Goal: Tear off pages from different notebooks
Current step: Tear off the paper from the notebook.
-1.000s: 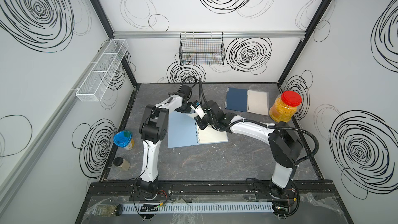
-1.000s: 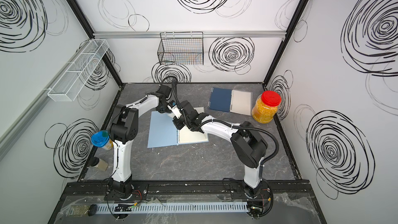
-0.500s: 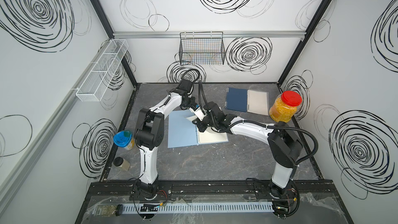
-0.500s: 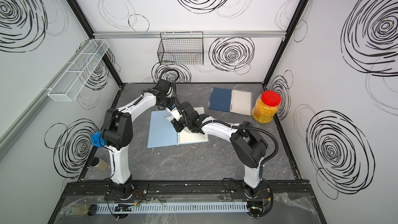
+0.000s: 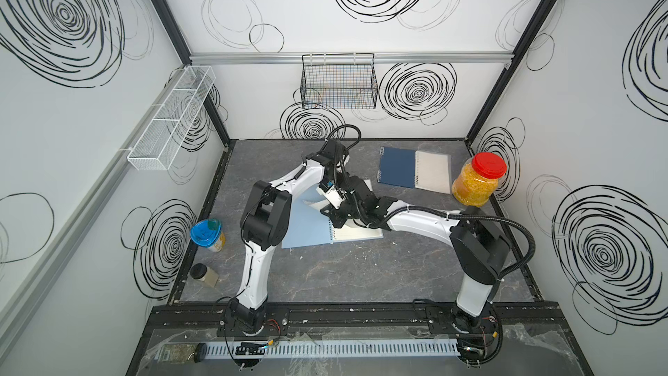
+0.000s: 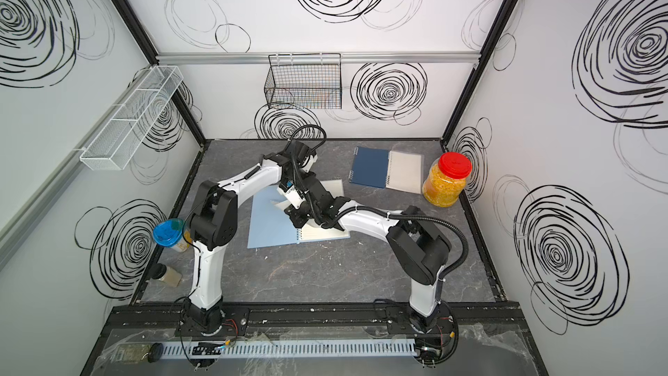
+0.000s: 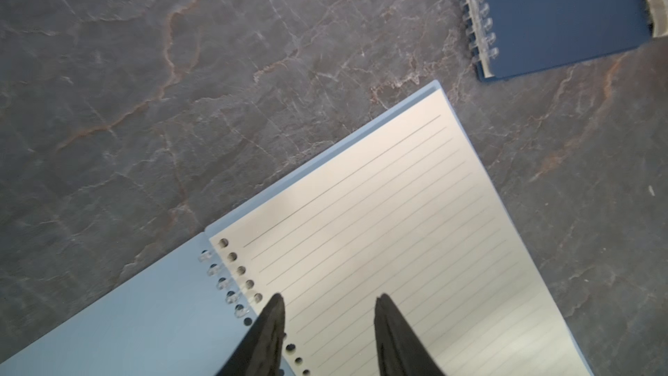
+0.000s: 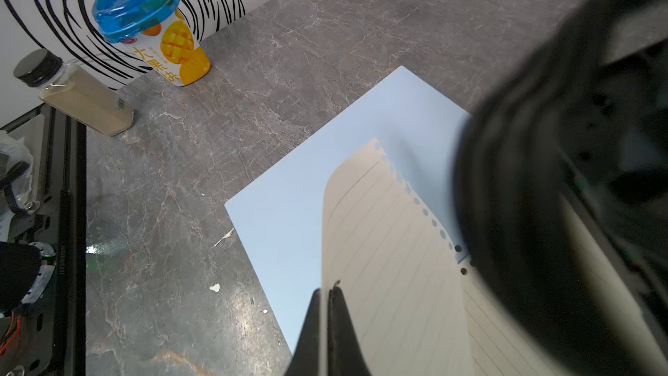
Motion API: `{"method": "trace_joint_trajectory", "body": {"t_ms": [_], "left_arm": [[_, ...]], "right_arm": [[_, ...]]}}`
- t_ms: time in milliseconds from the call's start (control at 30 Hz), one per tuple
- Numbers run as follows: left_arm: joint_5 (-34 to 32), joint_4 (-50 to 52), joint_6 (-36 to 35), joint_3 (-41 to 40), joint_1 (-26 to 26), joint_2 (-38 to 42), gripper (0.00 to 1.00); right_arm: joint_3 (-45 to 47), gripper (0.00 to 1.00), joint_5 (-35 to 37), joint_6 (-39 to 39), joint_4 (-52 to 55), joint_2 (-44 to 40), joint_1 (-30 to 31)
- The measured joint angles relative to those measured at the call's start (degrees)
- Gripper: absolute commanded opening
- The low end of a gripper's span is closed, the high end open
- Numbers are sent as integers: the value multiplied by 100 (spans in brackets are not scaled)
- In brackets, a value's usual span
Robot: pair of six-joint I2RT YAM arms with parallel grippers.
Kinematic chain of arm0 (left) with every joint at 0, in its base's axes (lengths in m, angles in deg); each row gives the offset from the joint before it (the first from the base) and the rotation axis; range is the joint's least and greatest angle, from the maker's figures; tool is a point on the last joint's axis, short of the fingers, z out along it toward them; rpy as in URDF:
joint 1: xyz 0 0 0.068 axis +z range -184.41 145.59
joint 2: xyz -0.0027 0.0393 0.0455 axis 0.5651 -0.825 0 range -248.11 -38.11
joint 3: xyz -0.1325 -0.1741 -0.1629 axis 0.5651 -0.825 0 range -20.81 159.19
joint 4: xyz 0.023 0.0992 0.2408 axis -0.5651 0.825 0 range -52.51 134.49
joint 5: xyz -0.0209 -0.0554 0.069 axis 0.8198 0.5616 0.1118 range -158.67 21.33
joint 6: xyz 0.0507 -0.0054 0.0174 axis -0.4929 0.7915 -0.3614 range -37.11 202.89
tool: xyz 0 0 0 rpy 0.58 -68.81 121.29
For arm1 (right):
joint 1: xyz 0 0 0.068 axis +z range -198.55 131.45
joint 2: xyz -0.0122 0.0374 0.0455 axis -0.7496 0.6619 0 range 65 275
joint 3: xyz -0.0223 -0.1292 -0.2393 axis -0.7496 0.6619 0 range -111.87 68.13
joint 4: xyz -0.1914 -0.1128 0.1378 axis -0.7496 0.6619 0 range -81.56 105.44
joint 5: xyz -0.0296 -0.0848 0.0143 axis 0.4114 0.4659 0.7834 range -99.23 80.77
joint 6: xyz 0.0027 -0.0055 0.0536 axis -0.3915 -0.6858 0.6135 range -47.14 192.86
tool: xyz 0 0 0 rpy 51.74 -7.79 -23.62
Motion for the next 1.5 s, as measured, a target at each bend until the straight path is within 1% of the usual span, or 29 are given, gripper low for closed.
{"method": "trace_joint_trajectory", "body": {"t_ms": [200,600,733,967,1300,1400,1500], "left_arm": [[166,24,9,28,-7,-184,45],[275,20,66,33,35,-404,44],[332,20,90,33,94,-584,43],[501,-46,164,35,177,-597,43],[566,-55,186,35,188,-608,43],[564,-57,190,35,192,-612,43],[562,-66,216,46,203,-625,43]], "right_arm": [[83,0,37,13,20,-26,50],[118,0,31,-46,160,-85,129],[120,0,26,-59,114,-275,153],[153,0,17,-96,-57,-538,153],[168,0,114,-94,-103,-557,157],[168,0,50,-96,-103,-636,181],[168,0,-212,-114,-111,-844,278]]}}
